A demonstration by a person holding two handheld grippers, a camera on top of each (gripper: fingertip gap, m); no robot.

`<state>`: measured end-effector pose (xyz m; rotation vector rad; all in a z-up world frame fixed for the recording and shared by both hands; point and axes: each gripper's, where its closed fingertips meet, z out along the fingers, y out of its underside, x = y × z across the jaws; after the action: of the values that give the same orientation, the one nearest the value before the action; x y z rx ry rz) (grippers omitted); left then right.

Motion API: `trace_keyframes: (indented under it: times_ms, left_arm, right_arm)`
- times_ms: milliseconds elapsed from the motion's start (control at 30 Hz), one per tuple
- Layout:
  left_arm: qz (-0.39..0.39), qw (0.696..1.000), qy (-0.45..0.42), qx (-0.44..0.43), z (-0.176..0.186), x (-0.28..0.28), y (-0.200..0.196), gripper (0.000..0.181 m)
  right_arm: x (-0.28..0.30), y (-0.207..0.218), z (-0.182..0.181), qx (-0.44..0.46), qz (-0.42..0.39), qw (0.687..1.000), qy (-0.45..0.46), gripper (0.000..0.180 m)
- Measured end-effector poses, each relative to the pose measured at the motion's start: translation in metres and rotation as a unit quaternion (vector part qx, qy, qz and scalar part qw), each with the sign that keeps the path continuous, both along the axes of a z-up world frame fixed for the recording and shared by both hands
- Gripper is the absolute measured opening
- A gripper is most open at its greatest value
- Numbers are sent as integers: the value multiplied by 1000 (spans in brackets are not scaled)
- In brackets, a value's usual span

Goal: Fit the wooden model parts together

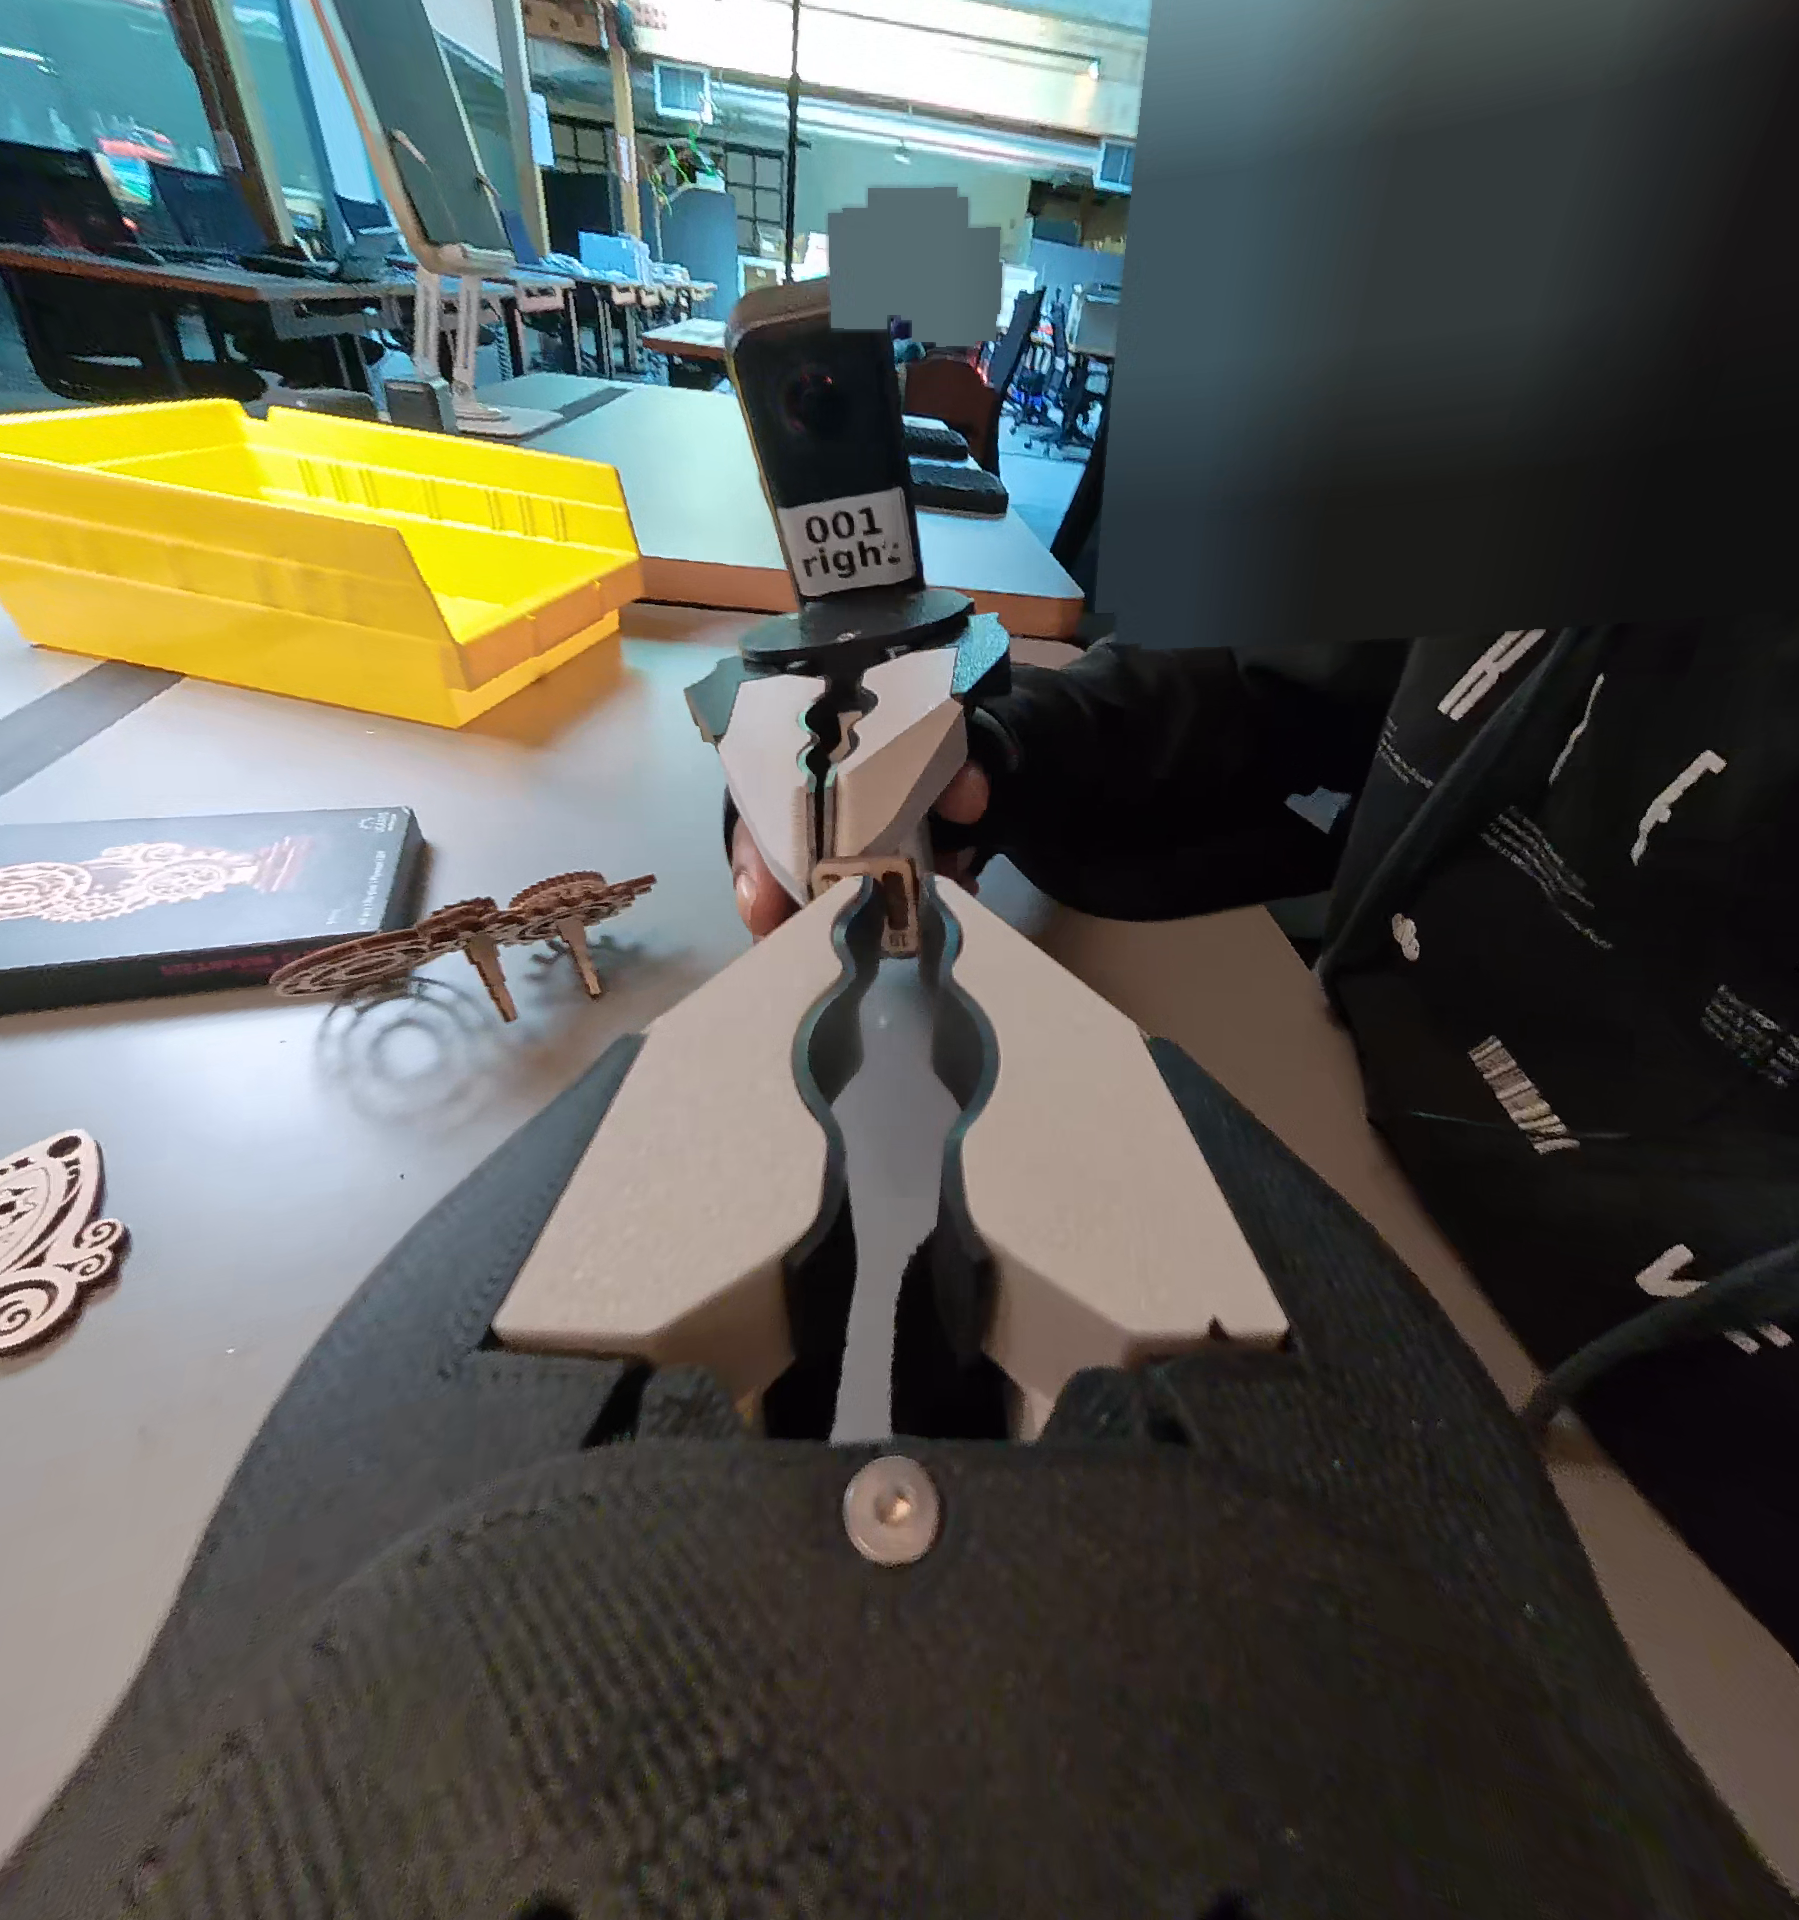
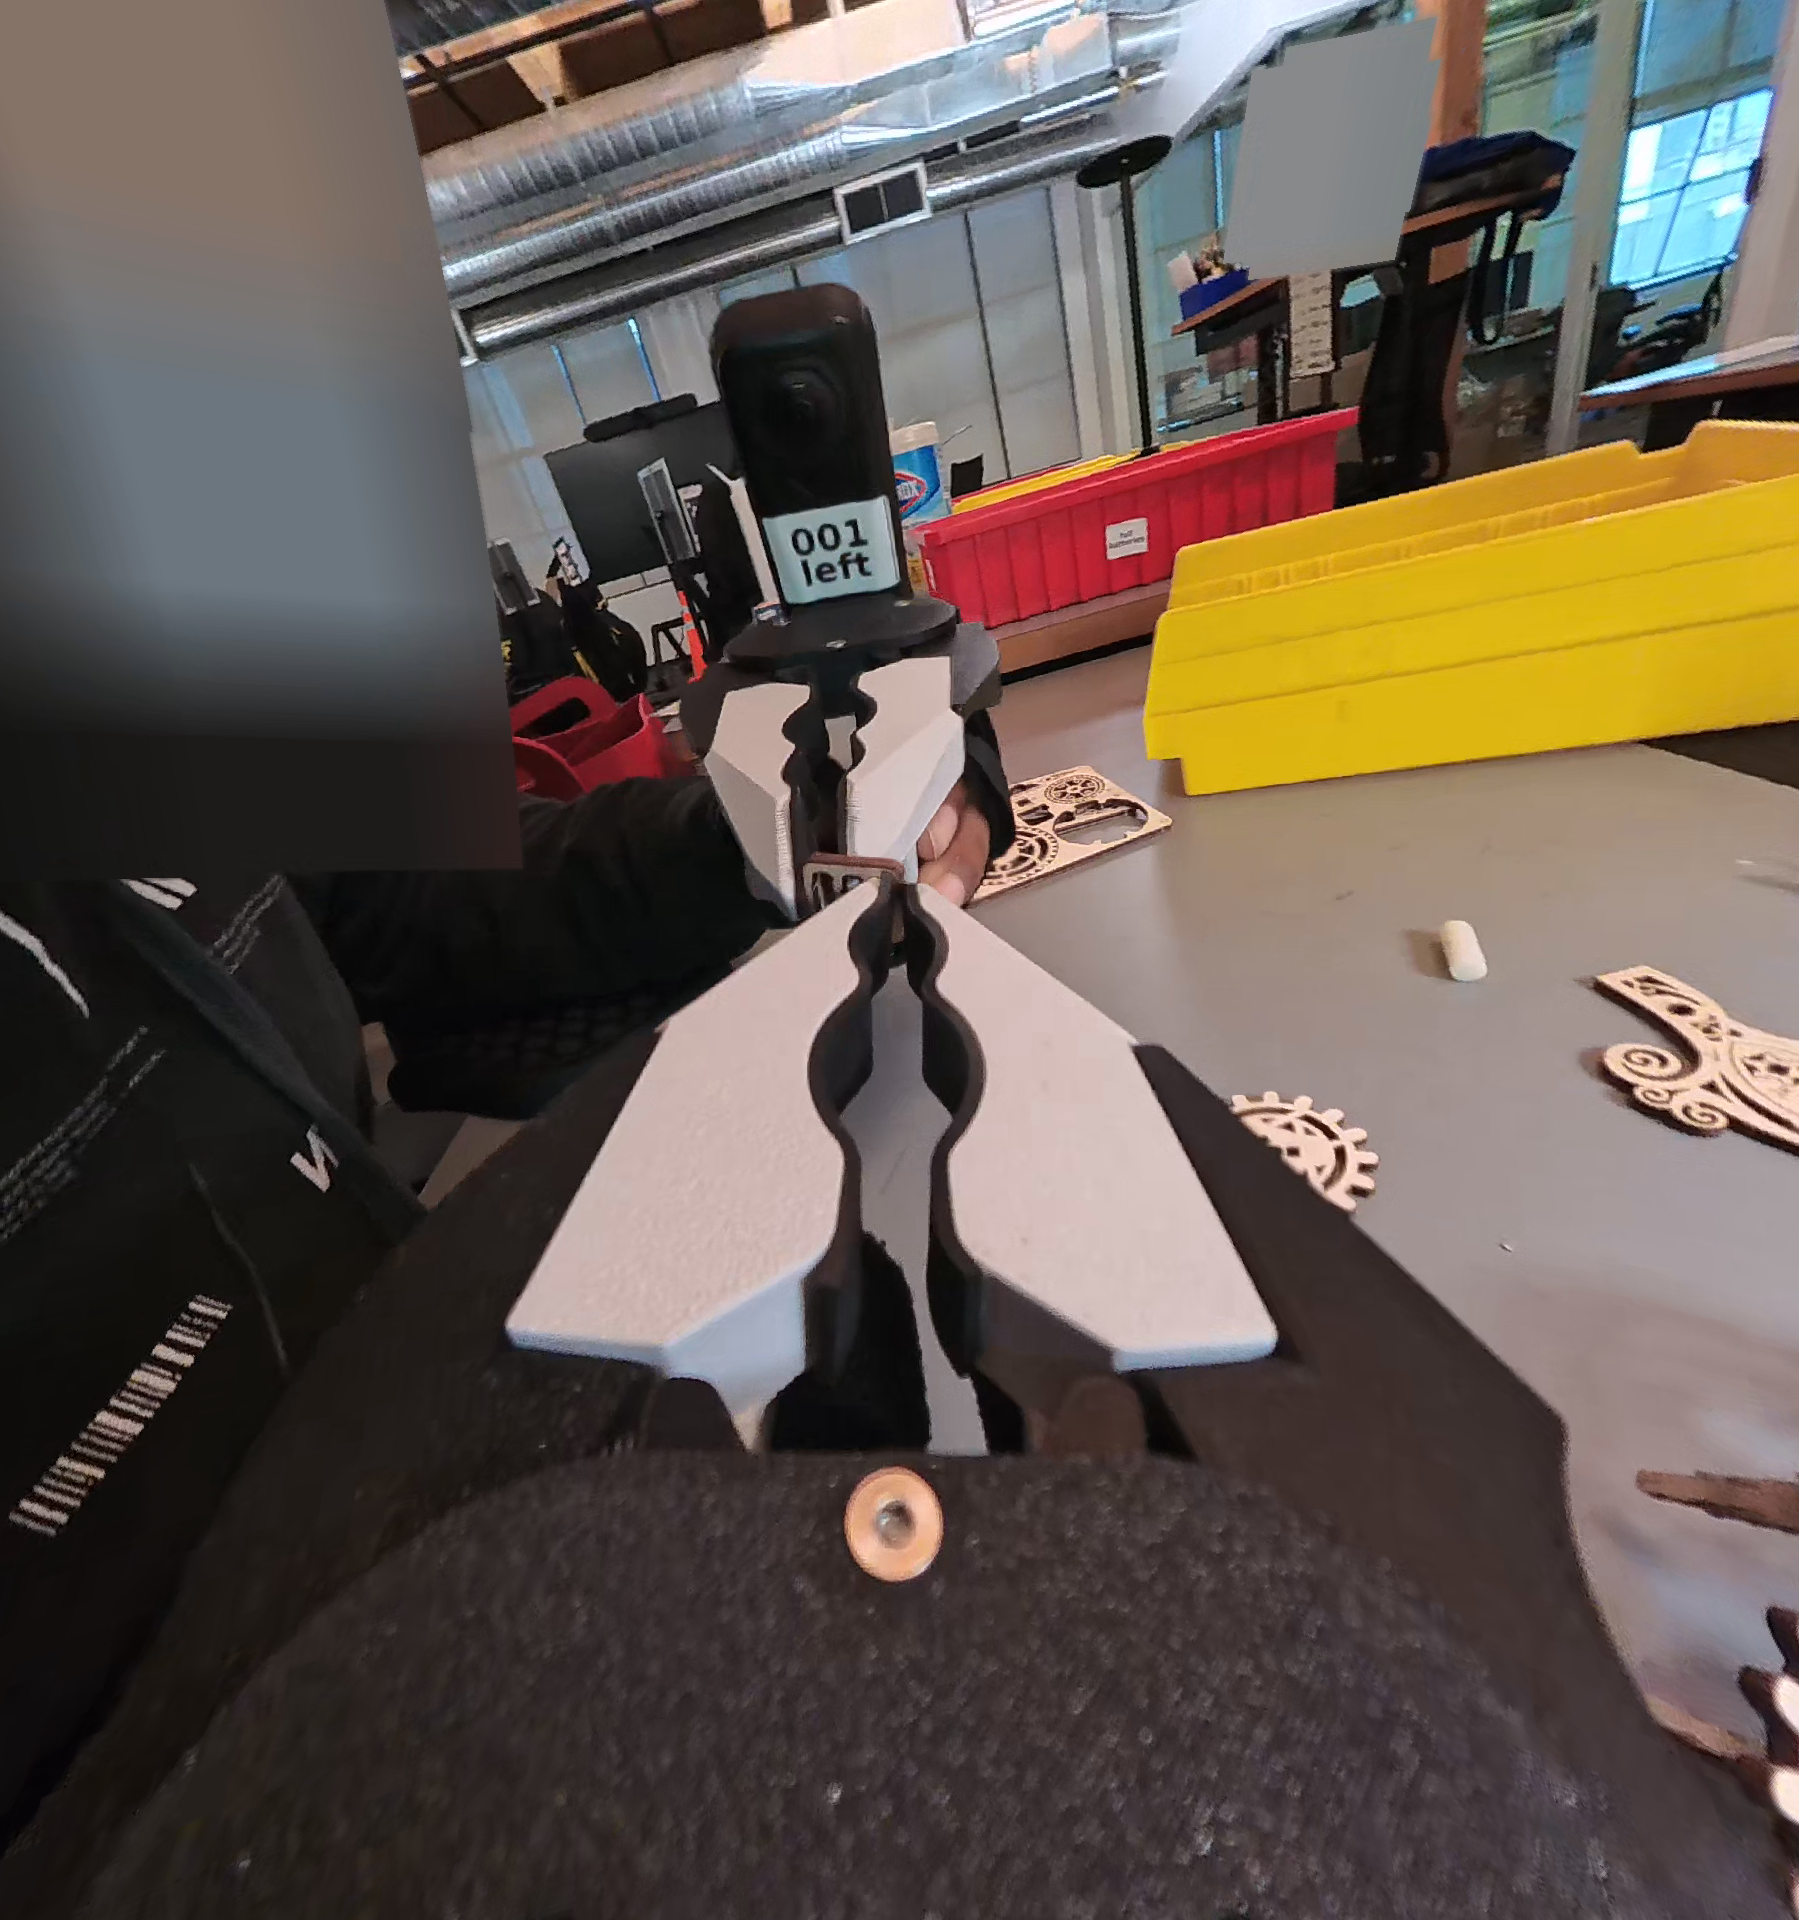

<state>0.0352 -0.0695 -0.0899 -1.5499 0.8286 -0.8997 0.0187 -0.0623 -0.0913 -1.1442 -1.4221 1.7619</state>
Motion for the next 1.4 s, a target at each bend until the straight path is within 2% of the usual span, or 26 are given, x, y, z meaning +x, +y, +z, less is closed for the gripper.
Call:
trace_keyframes:
  times_ms: [133, 167, 200, 233, 267, 300, 433, 533, 700, 933, 1067, 1267, 1400]
  left_arm:
    - [19, 996, -92, 0, 16, -8, 10, 5]
    - [13, 992, -122, -2, 23, -7, 10, 5]
    - [10, 993, -115, -7, 21, -2, 11, 5]
    - [20, 996, -86, -9, 12, 2, 15, 5]
    - [25, 995, -95, -2, 16, 2, 16, 5]
    - [32, 991, -127, -6, 24, -4, 17, 6]
    - [41, 977, -208, -28, 35, -29, 18, 5]
    - [23, 971, -232, -47, 35, -28, 19, 5]
    - [0, 964, -256, -66, 34, -21, 17, 5]
    - [-16, 961, -267, -75, 34, -17, 16, 5]
    - [19, 963, -255, -88, 26, -24, 24, 7]
    - [59, 974, -195, -98, 12, -21, 32, 9]
    - [72, 975, -179, -107, 7, -20, 34, 1]
  right_arm:
    - [-7, 8, 1, -48, -18, 998, -22, 3]
    - [-13, 0, -16, -24, -6, 997, -72, 19]
    - [-17, -13, -30, 1, 10, 994, -104, 26]
    - [-19, -21, -21, -1, 8, 997, -72, 19]
    - [-19, -17, -3, -15, -15, 999, -28, 8]
    - [-20, -13, 3, -12, -21, 999, -25, 7]
    - [-16, 6, -2, -13, -41, 998, -40, 13]
    - [-14, 14, 9, -32, -57, 998, -19, 12]
    - [-10, 14, 23, -126, -20, 992, -4, 12]
    - [-8, 13, 25, -175, 11, 985, -7, 4]
    - [-8, 22, 26, -178, -9, 984, -5, 1]
    - [-11, 25, 20, -154, -33, 987, -19, 1]
    - [-13, 28, 14, -129, -53, 990, -31, 1]
